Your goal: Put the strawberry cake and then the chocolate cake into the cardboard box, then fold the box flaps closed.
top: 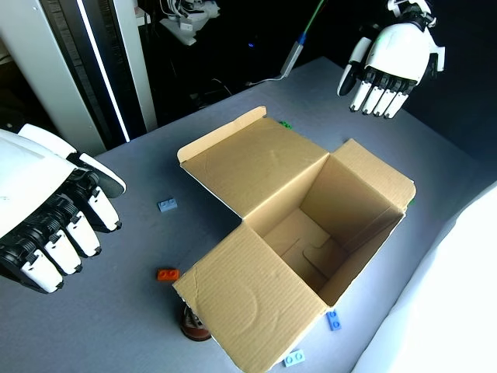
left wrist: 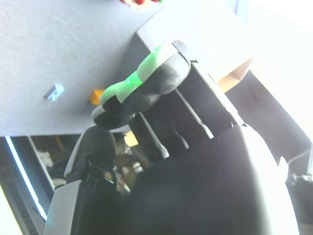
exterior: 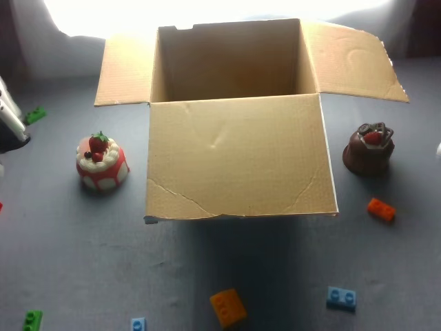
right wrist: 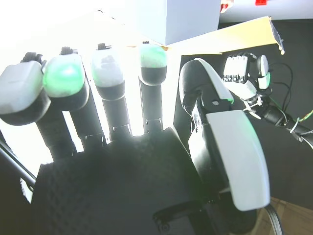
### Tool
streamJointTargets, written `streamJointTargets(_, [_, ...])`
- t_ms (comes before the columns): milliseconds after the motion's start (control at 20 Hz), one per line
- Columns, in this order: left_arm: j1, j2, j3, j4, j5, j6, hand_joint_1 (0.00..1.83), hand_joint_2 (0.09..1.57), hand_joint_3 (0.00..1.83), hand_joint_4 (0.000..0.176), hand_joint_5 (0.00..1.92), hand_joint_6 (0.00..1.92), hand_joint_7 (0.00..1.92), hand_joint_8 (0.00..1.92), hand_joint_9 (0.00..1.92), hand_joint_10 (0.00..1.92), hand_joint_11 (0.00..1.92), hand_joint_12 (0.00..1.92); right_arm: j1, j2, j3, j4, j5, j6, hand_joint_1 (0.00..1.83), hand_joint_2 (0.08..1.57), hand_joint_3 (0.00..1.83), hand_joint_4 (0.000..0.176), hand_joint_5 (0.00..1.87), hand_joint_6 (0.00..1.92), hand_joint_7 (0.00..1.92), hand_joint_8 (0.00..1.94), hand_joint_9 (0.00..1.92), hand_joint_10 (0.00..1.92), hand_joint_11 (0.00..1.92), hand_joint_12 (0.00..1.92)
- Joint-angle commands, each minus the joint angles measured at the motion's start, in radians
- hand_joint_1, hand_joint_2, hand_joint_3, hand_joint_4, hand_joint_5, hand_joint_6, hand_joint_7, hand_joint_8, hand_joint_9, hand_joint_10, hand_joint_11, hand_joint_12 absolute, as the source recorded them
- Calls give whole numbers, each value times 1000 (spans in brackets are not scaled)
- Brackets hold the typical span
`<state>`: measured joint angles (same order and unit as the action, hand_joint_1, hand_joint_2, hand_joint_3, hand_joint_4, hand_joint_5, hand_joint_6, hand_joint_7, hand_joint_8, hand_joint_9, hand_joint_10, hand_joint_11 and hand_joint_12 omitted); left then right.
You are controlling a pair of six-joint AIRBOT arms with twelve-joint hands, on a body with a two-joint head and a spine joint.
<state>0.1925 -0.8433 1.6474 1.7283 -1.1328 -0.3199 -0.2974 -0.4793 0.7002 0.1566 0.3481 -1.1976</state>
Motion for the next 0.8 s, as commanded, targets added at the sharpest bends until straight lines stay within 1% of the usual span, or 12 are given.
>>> streamJointTargets(0, [-3, 7, 6, -80, -17, 5, 3, 1065, 22, 30, 0, 0, 15, 1, 11, 3, 0, 214, 14, 11, 1, 1, 115, -1, 101, 1074, 20, 0, 110, 9, 100, 2, 98, 14, 0, 420])
streamJointTargets(100, [4, 7, 7, -77, -30, 23, 0, 1069, 18, 26, 0, 0, 11, 1, 2, 0, 0, 221, 14, 11, 1, 1, 116, -1, 99, 1070, 11, 0, 105, 4, 86, 0, 87, 6, 0, 411])
streamJointTargets(150, [8, 7, 7, -77, -38, 25, 0, 1073, 13, 32, 0, 0, 1, 0, 0, 0, 0, 131, 14, 11, 1, 1, 116, -1, 92, 1065, 8, 0, 104, 3, 95, 4, 92, 7, 0, 407])
streamJointTargets(200, [14, 7, 5, -75, -41, 27, 0, 1081, 11, 27, 0, 0, 0, 0, 0, 0, 0, 87, 15, 11, 1, 1, 116, -1, 108, 1073, 7, 0, 89, 1, 86, 1, 80, 1, 0, 359])
streamJointTargets(250, [16, 7, 2, -71, -41, 27, 0, 1081, 5, 26, 0, 0, 0, 0, 0, 0, 0, 141, 15, 11, 1, 1, 117, -1, 93, 1076, 7, 0, 75, 0, 75, 0, 79, 1, 0, 344])
streamJointTargets(350, [17, 7, -6, -59, -41, 31, 0, 1069, 0, 24, 0, 0, 0, 0, 0, 0, 0, 151, 15, 11, 1, 1, 117, -1, 148, 1048, 0, 0, 63, 0, 77, 2, 86, 3, 0, 339])
streamJointTargets(400, [17, 7, -10, -50, -41, 34, 29, 1062, 0, 28, 0, 0, 2, 0, 9, 2, 0, 177, 15, 11, 1, 1, 117, -1, 168, 1040, 0, 0, 48, 0, 76, 1, 83, 2, 0, 343])
streamJointTargets(500, [17, 7, -17, -27, -41, 37, 142, 1018, 0, 23, 0, 0, 9, 1, 9, 2, 0, 194, 15, 11, 1, 1, 117, -1, 231, 1013, 0, 0, 64, 5, 93, 4, 102, 7, 0, 411])
streamJointTargets(600, [16, 7, -25, -11, -39, 42, 282, 974, 0, 33, 0, 0, 0, 0, 23, 5, 0, 277, 15, 11, 1, 1, 118, -1, 342, 996, 0, 0, 50, 1, 86, 0, 101, 5, 0, 422])
streamJointTargets(650, [14, 7, -32, 1, -32, 42, 382, 947, 0, 32, 0, 0, 11, 2, 43, 9, 0, 358, 15, 11, 1, 1, 119, -1, 408, 989, 0, 0, 41, 1, 88, 1, 101, 4, 0, 428])
streamJointTargets(700, [13, 7, -40, 13, -27, 39, 435, 932, 0, 34, 0, 0, 9, 1, 41, 6, 0, 328, 15, 11, 1, 1, 120, -2, 439, 986, 0, 0, 36, 0, 85, 0, 101, 3, 0, 448])
streamJointTargets(750, [12, 7, -48, 21, -25, 33, 494, 931, 0, 32, 0, 0, 1, 0, 25, 1, 0, 317, 15, 11, 1, 1, 121, -3, 476, 995, 0, 0, 18, 0, 60, 0, 89, 1, 0, 401])
